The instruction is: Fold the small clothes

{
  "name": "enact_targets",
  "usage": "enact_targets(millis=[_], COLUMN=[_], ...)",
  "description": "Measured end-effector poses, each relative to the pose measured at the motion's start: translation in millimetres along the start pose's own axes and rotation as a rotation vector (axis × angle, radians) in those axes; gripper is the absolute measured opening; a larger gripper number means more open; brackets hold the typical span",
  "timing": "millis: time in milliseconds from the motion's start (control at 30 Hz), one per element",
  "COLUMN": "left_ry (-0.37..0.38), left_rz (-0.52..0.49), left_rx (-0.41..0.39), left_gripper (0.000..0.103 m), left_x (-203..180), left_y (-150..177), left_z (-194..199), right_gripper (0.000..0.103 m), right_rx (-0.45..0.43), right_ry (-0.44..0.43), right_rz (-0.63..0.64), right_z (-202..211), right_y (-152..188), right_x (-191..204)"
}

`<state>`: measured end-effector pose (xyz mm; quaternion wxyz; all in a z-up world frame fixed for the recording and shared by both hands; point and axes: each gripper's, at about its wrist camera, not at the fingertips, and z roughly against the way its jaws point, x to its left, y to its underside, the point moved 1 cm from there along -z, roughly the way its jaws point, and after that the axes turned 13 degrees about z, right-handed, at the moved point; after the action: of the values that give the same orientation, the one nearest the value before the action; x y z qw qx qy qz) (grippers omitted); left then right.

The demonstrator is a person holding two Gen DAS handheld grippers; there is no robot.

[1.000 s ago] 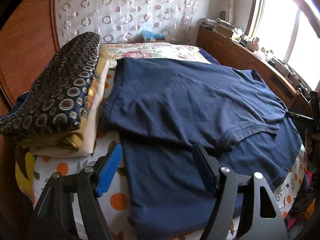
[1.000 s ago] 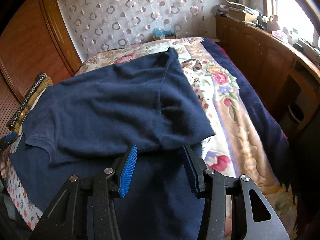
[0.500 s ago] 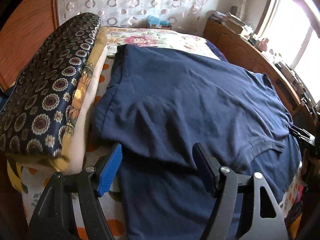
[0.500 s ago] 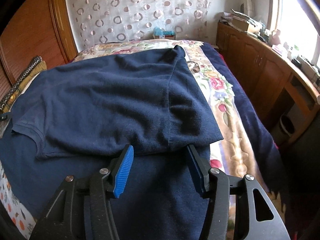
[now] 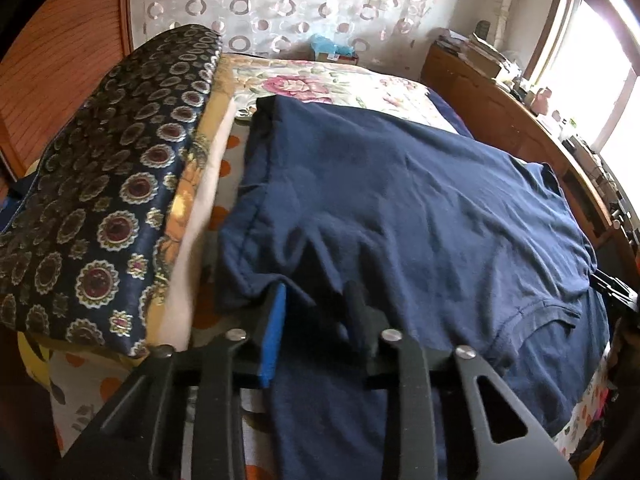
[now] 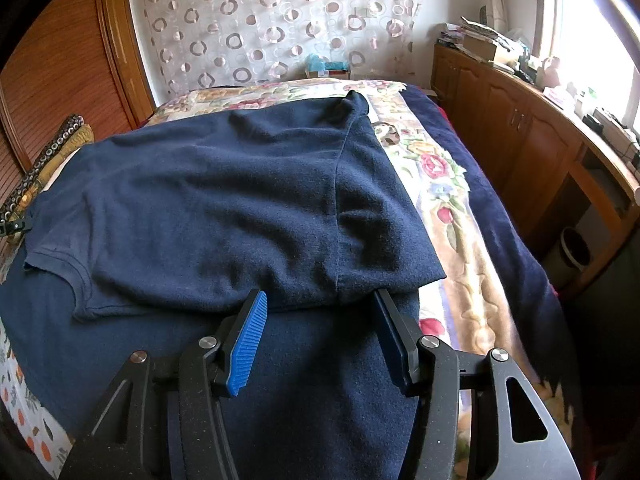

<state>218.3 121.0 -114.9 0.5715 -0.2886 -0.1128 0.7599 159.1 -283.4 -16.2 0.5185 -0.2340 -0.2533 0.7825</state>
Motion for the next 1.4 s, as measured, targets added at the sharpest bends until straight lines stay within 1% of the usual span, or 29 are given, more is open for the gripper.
enact_targets(millis=[67,100,133,167,200,233,267,400,500,733,867,1000,1133,1167,1233,1267,1400], left_ry=[-0.002,-0.003,-0.008,-0.019,-0.028,-0.032,-0.029,-0.008,0.021,0.091,0.125,0.141,0.16,0.16,0.159,0.155,0.136], left_rz=[0.004,0.006,0.001,-0.012,-0.026,-0.043,-0.05,-0.093,-0.111,-0.129,-0.119,-0.12,-0.105,-0.1,-0.088,-0.085,-0.062], left_rx=[0.0,-0.003,-0.009,-0.017,-0.025,-0.035,-0.045,-0.105,-0.153,-0.274,-0.312,-0.32,-0.314,-0.312,-0.289,-0.277,-0.228], left_gripper=[0.023,0.02,0.014,0.01,0.005,0.004,0.003,0.002,0.001,0.001,0.001,0.001,0.001,0.001,0.001,0.001,0.001], left_x=[3.5,3.8,3.9,3.4,2.6,0.7,-0.3,-11.8,-19.0,-29.5,-25.6,-19.6,-8.8,-7.4,-1.7,0.9,9.8], left_y=[-1.0,-0.6,0.6,1.7,2.7,4.2,4.6,8.2,7.5,10.0,14.8,31.5,57.3,62.0,70.6,73.8,88.7], left_z=[-1.1,-0.1,1.0,2.0,2.9,5.0,8.1,27.5,44.9,93.6,113.8,128.7,138.1,139.2,135.8,132.7,120.0], right_gripper=[0.054,0.048,0.045,0.039,0.025,0.015,0.009,0.007,0.007,0.006,0.006,0.006,0.006,0.006,0.006,0.006,0.006], right_rx=[0.001,0.004,0.004,0.003,0.0,-0.003,-0.007,-0.061,-0.124,-0.238,-0.274,-0.305,-0.306,-0.306,-0.294,-0.302,-0.235], right_ry=[0.005,0.021,0.033,0.033,0.03,0.029,0.029,0.053,0.055,0.071,0.104,0.095,0.087,0.085,0.076,0.055,0.058], right_rz=[-0.009,-0.015,-0.019,-0.021,-0.022,-0.02,-0.016,0.011,0.012,0.02,0.037,0.042,0.067,0.069,0.072,0.086,0.097], right_z=[-1.0,-2.1,-2.9,-3.4,-3.6,-3.7,-3.1,9.4,23.4,58.1,79.1,105.9,127.5,126.8,131.1,131.7,122.7], right_y=[-1.6,-2.4,-3.0,-3.7,-4.5,-5.2,-5.8,-8.9,-12.1,-22.0,-22.0,-7.3,21.7,29.9,38.1,41.1,59.8], right_x=[-1.7,-2.3,-2.9,-3.3,-3.5,-3.6,-4.0,-0.7,-2.5,-6.2,-5.4,-5.1,3.0,0.9,1.7,0.0,3.7])
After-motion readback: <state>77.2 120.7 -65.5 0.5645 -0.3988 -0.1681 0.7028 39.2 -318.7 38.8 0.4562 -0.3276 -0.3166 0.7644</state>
